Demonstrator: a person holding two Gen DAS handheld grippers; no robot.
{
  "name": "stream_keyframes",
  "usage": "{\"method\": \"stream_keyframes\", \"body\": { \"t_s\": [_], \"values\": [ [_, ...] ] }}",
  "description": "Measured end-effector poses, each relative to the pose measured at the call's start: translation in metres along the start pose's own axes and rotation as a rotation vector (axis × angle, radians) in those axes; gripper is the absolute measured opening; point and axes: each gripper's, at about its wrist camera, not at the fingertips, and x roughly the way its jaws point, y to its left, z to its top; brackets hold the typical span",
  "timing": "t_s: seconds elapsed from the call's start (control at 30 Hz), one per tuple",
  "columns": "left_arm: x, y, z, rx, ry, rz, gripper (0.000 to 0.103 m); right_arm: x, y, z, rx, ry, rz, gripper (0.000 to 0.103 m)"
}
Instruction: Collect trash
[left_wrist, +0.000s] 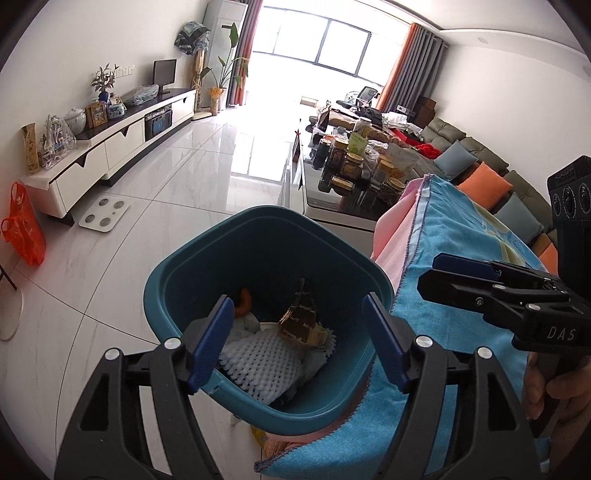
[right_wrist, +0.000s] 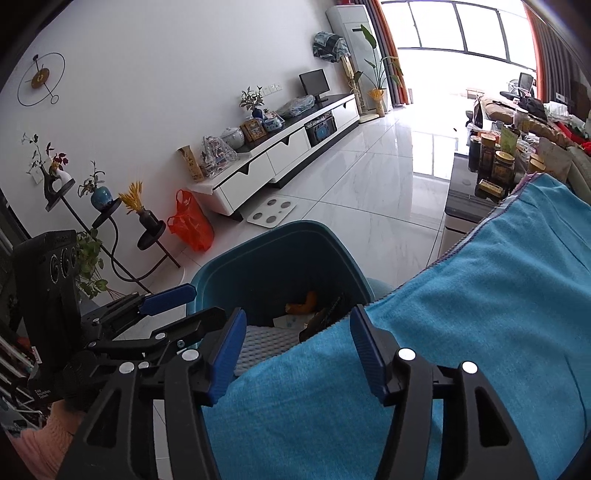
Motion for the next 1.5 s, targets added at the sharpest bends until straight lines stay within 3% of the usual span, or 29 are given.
{"method": "stream_keyframes", "body": {
  "t_s": [0.23, 0.43, 0.73, 1.07, 1.27, 1.5],
  "values": [
    [-0.036, -0.014, -0.007, 0.042, -0.094, -0.011, 0.097, -0.036, -0.007, -0.020, 0.001, -0.077, -0.038, 0.071],
    [-0.062, -0.034, -0.017, 0.078, -0.161, -0.018, 0.097, -0.074, -0.013, -0.045, -0.008, -0.161, -0.114, 0.084],
    [-0.083, -0.068, -0.039, 0.100, -0.220, -0.011, 0.097, -0.122, -0.025, -0.090, 0.037, -0.286, -0.248, 0.094],
    [-0.105, -0.122, -0.053, 0.154, -0.344, -0.057, 0.097, -0.166, -0.024, -0.138, 0.069, -0.361, -0.387, 0.096],
    [-0.109, -0.155, -0.061, 0.203, -0.349, -0.135, 0.097, -0.195, -0.031, -0.170, 0.106, -0.432, -0.506, 0.096],
    [-0.111, -0.185, -0.071, 0.269, -0.355, -0.162, 0.097, -0.225, -0.040, -0.201, 0.176, -0.516, -0.586, 0.096]
  ]
}}
